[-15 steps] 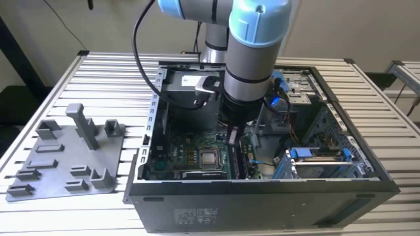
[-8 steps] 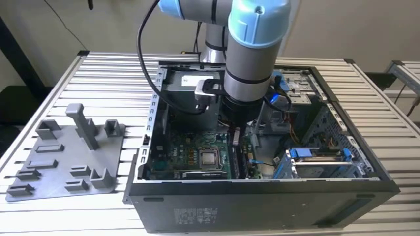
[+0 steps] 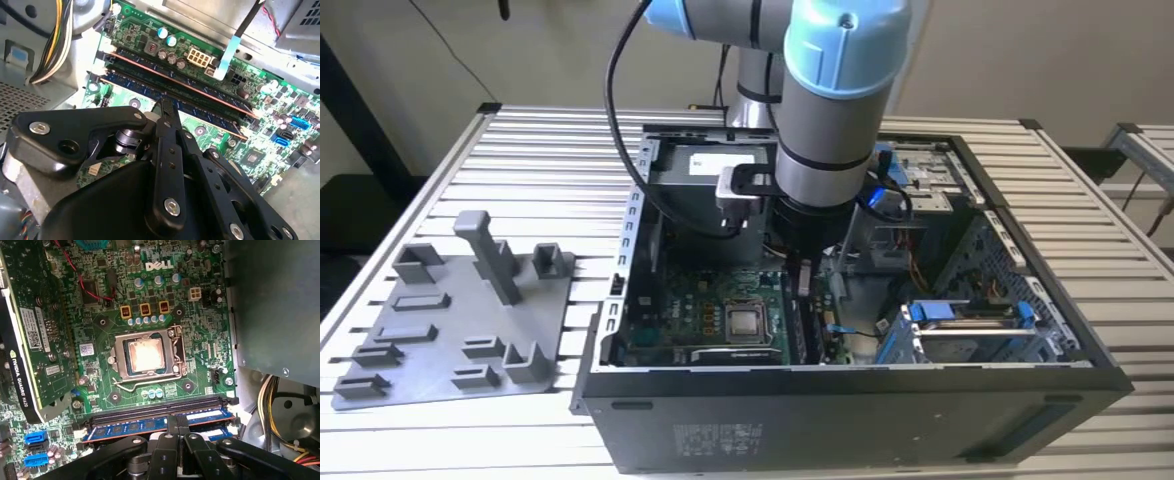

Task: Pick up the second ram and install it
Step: 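Press down the second ram until it locks into place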

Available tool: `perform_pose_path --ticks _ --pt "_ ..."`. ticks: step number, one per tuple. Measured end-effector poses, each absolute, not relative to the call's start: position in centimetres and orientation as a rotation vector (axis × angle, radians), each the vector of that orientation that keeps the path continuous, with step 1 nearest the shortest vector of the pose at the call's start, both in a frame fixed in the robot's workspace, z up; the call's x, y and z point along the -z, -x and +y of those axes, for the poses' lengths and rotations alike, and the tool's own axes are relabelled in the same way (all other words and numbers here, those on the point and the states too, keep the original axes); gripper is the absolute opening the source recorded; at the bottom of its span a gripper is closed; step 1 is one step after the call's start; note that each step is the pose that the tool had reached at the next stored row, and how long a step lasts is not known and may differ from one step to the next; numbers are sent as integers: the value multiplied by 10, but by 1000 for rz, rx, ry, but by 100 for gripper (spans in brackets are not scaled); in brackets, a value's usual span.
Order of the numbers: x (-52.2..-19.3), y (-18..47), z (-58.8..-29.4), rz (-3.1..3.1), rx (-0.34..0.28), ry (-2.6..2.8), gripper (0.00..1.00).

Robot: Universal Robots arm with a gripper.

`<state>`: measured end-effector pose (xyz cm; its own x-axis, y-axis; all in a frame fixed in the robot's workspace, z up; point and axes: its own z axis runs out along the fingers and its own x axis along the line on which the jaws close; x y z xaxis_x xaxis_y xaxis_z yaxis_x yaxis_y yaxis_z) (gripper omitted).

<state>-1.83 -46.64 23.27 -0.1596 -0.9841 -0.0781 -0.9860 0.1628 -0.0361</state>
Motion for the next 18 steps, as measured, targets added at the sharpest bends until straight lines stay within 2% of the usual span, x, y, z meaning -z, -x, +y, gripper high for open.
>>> perform_pose_path --ticks 18 --pt "-229 16 -479 2288 -36 2031 11"
